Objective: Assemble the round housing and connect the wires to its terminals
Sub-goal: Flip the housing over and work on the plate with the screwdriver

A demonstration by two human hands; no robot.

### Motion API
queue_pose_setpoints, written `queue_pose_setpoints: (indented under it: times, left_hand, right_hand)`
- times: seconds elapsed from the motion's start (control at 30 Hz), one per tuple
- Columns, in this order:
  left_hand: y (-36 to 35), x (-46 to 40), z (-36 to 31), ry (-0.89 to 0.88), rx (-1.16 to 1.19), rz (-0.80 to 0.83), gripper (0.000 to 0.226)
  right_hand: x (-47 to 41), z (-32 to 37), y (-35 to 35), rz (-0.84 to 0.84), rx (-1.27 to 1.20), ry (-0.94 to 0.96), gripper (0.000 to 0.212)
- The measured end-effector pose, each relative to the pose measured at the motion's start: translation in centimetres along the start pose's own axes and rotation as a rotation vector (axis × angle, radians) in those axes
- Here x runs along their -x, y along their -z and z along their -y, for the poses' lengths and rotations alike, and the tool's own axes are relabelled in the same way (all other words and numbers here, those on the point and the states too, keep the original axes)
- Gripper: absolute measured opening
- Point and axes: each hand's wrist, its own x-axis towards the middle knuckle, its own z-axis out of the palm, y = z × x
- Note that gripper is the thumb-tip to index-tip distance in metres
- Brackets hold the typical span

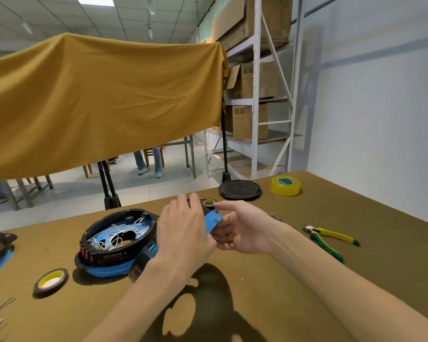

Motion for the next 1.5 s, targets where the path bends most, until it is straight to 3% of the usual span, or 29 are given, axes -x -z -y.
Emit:
queue_pose_setpoints:
  times: [0.1,0.2,0.23,0.27,0.33,0.37,0.5,0.63,0.77,0.93,1.07,1.17,1.27,1.3,1.37,1.5]
  left_hand:
    - [0.5,-0.5,1.0,0.036,0.062,-0.017,0.049]
    - [1.1,-1.6,2.7,0.083,0.152,-0.013,0.037]
    - [1.2,-2.0,3.3,0.097,0.19,-0.002,0.037]
    - [1.1,-2.4,3.8,0.112,0.244,0.02,0.039]
    - [0.8,-3.2,4.8,0.162,0.414,0.082,0.04]
    - [0.6,-3.5,5.3,0.198,0.518,0.114,0.039]
    - [-1.2,-4.3,6.5,0.359,0.824,0.223,0.029]
    - [-3.5,-4.0,6.0,0.46,1.003,0.362,0.015]
    - [-6.0,-2.7,4.9,0.506,1.083,0.541,0.023]
    - [-9.0,-1.7,4.3,0.588,1.151,0.806,0.027]
    - [-10.7,-1.9,3.7,0.507,1.052,0.832,0.027]
    - [-11.8,-2.0,3.9,0.535,1.033,0.843,0.027]
    - [-13.0,-1.4,4.8,0.619,1.014,0.845,0.026]
    - [-13.5,-1.2,5.2,0.645,1.02,0.845,0.025]
    - [-14.2,-0.9,5.9,0.688,1.031,0.834,0.025]
    - [-15.1,-0.9,6.5,0.719,1.023,0.799,0.026]
  right_hand:
    - [-0.9,-0.2,0.6,-0.147,0.172,0.112,0.055]
    - [-1.5,-0.8,1.9,-0.386,0.537,0.329,0.029]
    - [-1.7,-1.2,2.5,-0.419,0.655,0.396,0.03]
    - [-2.0,-1.7,3.0,-0.416,0.726,0.432,0.045]
    - [-2.5,-2.4,3.7,-0.349,0.738,0.437,0.068]
    - [-2.7,-2.6,3.9,-0.313,0.723,0.453,0.07]
    - [-2.6,-2.5,6.2,-0.35,0.57,0.583,0.038]
    - [-1.6,-2.4,9.0,-0.333,0.511,0.47,0.022]
    - [-1.7,-3.5,10.6,-0.334,0.598,0.332,0.007]
    - [-1.6,-3.5,11.8,-0.366,0.652,0.136,0.01]
    - [-2.0,-3.6,12.5,-0.391,0.7,0.083,0.014]
    - [-1.9,-4.1,13.1,-0.395,0.747,0.088,0.03]
    - [-1.4,-4.7,14.8,-0.566,0.608,0.123,0.048]
    - [-1.1,-5.2,15.5,-0.642,0.592,0.141,0.043]
    - [-0.5,-6.6,17.3,-0.738,0.802,0.173,0.026]
    - [0.6,-8.9,18.5,-0.723,1.217,0.088,0.009]
